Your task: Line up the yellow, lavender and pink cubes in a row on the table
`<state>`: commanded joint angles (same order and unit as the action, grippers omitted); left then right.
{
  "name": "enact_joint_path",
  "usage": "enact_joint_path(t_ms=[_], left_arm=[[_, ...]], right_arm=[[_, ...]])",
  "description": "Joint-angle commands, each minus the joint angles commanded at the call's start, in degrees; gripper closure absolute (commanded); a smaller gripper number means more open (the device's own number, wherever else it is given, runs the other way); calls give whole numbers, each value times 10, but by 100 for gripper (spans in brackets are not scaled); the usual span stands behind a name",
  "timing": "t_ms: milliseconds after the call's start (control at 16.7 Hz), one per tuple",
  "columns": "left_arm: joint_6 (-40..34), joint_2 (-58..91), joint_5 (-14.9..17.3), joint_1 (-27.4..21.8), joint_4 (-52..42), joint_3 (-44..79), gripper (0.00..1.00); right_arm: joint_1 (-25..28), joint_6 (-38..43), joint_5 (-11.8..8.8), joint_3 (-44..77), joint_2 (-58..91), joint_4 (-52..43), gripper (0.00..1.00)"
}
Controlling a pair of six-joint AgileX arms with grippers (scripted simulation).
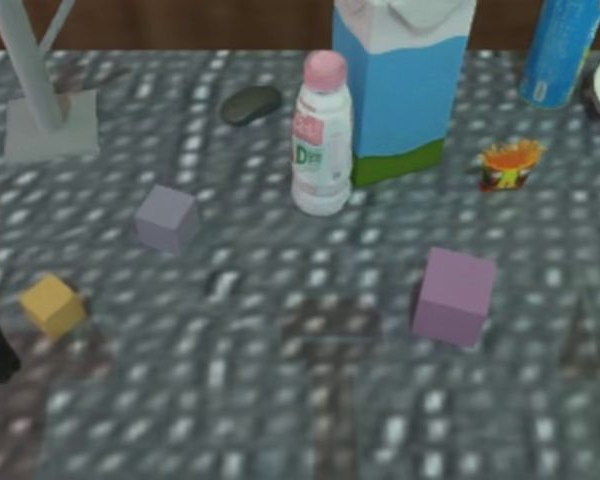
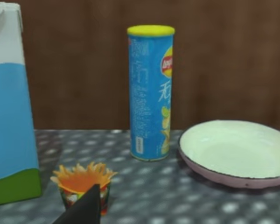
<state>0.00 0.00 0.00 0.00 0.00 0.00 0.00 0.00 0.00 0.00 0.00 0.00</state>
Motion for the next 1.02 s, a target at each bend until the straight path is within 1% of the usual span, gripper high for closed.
enact_joint_path(t_ms=[240, 480, 720, 1020], left_arm=[[8, 17, 1, -2, -11, 17, 0], [51, 126, 2, -6, -75, 107, 0], [118, 324, 0, -11, -178, 242, 0], [212, 632, 0, -20, -330, 424, 0]], right_arm=[[0, 0, 0, 0, 0, 0, 0], [0, 0, 0, 0, 0, 0, 0], [0, 0, 0, 0, 0, 0, 0], [0, 0, 0, 0, 0, 0, 0]])
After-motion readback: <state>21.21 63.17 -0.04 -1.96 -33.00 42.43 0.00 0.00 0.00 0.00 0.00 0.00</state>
